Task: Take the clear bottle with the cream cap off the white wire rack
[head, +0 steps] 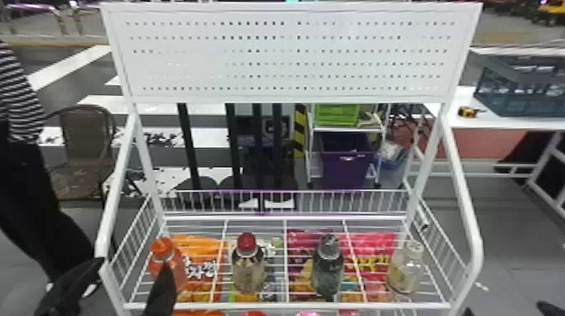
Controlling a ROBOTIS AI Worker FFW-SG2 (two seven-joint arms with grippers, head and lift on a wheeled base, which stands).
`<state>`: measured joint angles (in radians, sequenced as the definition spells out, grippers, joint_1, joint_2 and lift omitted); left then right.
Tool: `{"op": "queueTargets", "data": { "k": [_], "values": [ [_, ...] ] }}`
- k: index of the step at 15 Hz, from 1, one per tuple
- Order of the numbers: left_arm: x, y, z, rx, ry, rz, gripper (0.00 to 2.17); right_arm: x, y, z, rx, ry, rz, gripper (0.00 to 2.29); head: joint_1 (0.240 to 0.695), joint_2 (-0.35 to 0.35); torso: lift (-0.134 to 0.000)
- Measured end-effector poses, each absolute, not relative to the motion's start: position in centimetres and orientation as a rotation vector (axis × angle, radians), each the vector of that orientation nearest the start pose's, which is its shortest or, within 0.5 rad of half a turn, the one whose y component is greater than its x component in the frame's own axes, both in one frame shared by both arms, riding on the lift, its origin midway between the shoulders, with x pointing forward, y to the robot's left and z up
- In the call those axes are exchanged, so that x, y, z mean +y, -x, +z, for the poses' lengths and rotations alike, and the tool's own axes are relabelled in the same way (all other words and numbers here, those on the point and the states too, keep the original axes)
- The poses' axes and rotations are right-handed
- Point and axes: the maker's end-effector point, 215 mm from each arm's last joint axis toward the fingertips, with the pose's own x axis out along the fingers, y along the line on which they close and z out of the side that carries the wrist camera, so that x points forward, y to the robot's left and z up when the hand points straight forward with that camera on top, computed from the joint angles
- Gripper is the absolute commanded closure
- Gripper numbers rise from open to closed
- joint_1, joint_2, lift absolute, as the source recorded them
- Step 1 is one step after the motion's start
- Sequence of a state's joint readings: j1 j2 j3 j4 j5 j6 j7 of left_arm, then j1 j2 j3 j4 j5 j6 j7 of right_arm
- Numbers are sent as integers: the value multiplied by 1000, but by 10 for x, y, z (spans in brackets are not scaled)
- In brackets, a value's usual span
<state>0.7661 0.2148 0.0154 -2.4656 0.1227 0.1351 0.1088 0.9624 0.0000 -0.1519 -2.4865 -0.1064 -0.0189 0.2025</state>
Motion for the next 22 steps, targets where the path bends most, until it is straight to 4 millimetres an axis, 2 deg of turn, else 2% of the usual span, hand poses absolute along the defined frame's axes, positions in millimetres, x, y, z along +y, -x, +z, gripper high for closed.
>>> {"op": "queueTargets", "data": {
  "k": [8,11,12,16,19,22],
  "values": [
    [236,-381,-254,16,-44,-40,134,-245,-326,-261,17,16,115,83,499,0,0],
    [235,-379,-253,16,-44,-42,134,-249,-329,-277,13,10,107,87,499,0,0],
    [234,-378,-252,16,-43,-45,134,-251,-333,-288,3,15,103,87,499,0,0],
    [234,-377,-256,28,-47,-45,134,-247,-365,-352,-22,36,106,87,499,0,0],
    [233,-379,-265,62,-52,-43,134,-242,-399,-399,-8,36,113,90,499,0,0],
    [230,-381,-273,99,-67,-45,134,-238,-440,-431,19,31,110,90,499,0,0]
  ]
}}
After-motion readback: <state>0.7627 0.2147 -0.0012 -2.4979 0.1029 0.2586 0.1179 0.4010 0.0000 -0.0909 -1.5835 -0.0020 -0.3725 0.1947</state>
